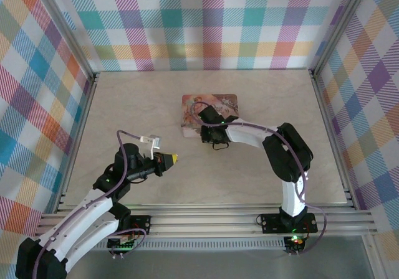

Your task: Unlock the padlock with the key

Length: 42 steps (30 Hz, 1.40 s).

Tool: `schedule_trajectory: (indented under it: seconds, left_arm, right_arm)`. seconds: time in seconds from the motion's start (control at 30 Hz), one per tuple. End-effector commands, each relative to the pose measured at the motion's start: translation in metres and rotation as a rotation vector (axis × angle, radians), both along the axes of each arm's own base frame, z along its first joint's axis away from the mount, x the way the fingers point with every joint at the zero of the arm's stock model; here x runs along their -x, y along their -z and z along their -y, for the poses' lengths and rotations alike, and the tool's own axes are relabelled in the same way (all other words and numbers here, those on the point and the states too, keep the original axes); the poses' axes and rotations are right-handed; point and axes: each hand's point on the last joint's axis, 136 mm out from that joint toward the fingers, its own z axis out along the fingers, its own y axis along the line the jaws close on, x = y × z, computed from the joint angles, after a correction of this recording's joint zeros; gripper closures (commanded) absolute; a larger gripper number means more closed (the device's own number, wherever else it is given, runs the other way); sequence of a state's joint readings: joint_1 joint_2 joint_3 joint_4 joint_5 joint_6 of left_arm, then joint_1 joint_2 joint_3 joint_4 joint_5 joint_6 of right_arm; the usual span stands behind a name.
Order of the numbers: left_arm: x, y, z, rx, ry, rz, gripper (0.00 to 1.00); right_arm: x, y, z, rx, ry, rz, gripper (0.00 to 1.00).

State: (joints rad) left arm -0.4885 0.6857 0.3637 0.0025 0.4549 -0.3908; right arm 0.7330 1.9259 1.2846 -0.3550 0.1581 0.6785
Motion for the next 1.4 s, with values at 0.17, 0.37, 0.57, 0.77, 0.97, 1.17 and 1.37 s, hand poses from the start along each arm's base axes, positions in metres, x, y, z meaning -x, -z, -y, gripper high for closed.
schedule_trajectory:
  seconds: [0.17,0.37,0.57,0.77,0.97,1.17,1.37]
  left_arm:
    - [-0.009,-0.036,0.018,0.082,0.07,0.196,1.0]
    - [-0.017,-0.029,0.023,0.029,0.084,0.206,1.0]
    - [-0.032,-0.018,0.033,0.054,0.085,0.181,1.0]
    - [-0.046,-0.016,0.049,0.09,0.12,0.155,1.0]
    - [-0.055,-0.009,0.048,0.086,0.086,0.185,1.0]
    - [-0.063,0.0,0.048,0.093,0.065,0.208,1.0]
    - [-0.07,0.001,0.057,0.136,0.081,0.21,1.0]
  right_arm:
    - [0.018,-0.036,-0.022,-0.153,-0.175,-0.058,1.0]
    - [0.021,-0.065,-0.022,-0.261,-0.21,-0.068,1.0]
    - [0.023,-0.085,-0.017,-0.361,-0.194,-0.136,1.0]
    - [0.023,-0.095,-0.014,-0.413,-0.161,-0.166,1.0]
    - [0.023,-0.101,-0.019,-0.497,-0.151,-0.196,1.0]
    - [0.024,-0.114,-0.018,-0.547,-0.155,-0.236,1.0]
    - [0.023,-0.127,-0.017,-0.592,-0.152,-0.251,1.0]
